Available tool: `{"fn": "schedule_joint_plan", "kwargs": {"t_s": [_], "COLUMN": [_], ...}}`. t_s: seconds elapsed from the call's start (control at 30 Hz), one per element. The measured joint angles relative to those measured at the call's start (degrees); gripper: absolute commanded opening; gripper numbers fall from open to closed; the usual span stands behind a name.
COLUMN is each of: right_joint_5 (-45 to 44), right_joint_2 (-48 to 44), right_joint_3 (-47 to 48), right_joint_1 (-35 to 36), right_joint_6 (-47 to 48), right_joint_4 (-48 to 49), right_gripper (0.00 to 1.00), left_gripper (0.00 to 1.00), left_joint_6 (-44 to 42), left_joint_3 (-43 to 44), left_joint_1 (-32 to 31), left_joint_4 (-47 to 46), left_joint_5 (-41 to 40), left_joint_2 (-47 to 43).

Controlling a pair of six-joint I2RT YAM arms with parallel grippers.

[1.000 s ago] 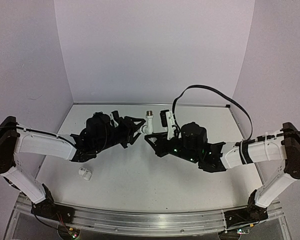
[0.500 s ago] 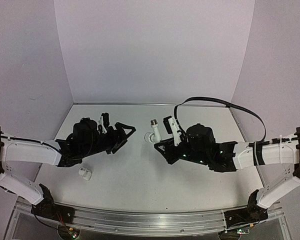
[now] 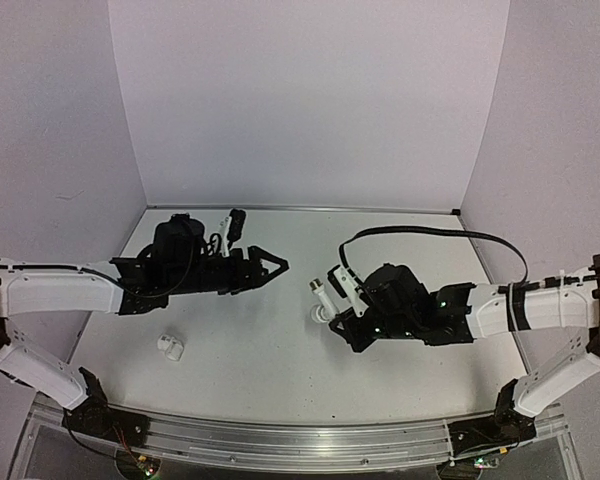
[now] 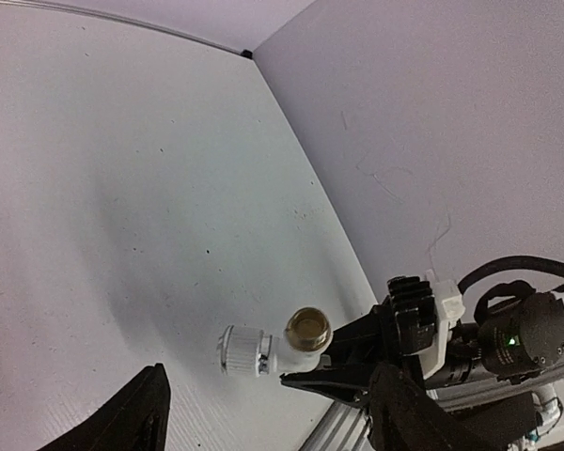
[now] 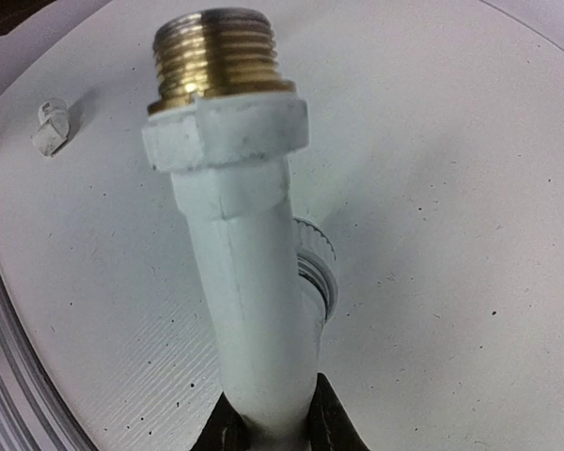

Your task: Install the water faucets

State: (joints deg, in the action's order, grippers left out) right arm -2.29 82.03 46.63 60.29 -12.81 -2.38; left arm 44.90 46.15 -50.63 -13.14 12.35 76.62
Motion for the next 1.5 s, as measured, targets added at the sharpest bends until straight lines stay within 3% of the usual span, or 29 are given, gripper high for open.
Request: {"fn": "schedule_joint_plan", "kwargs": {"t_s": [0.13, 0.27, 0.53, 1.17, 1.3, 1.43, 1.5], "right_joint_5": [3.5, 6.4, 9.2, 12.0, 12.0, 12.3, 12.4], "right_joint_2": [2.8, 3.8, 3.9, 2.9, 2.4, 2.4, 2.4], "right_joint_3": [1.5, 1.7, 1.7, 1.9, 2.7, 3.5, 3.6], "right_joint_1": [0.0, 0.0, -0.1, -0.1, -0.1, -0.1, -0.1], "right_joint_6": [0.9, 0.8, 0.3, 1.0, 1.1, 1.2, 1.2], "right_joint_4": [-1.4, -1.6, -2.6, -1.0, -1.1, -1.1, -1.2], "right_gripper": [0.00, 0.00, 0.00, 0.00, 0.00, 0.00, 0.06], "left_gripper": [0.73, 0.65, 0.50, 0.53, 0.43, 0.24, 0.17], "left_joint_6": [-1.3, -1.8, -1.5, -1.4, -1.3, -0.8, 0.1], "left_joint_3": [5.3, 7.2, 7.2, 5.8, 6.0, 7.1, 7.5], "left_joint_1": [-0.8, -3.0, -3.5, -4.2, -4.2, -4.2, -4.2], "left_joint_4": [0.2, 0.2, 0.8, 1.2, 1.2, 1.2, 1.2], "left_joint_5": [6.3, 10.1, 10.8, 11.1, 11.1, 11.4, 11.5], "left_joint_2": [7.4, 11.9, 12.9, 11.9, 11.9, 13.2, 14.0]}}
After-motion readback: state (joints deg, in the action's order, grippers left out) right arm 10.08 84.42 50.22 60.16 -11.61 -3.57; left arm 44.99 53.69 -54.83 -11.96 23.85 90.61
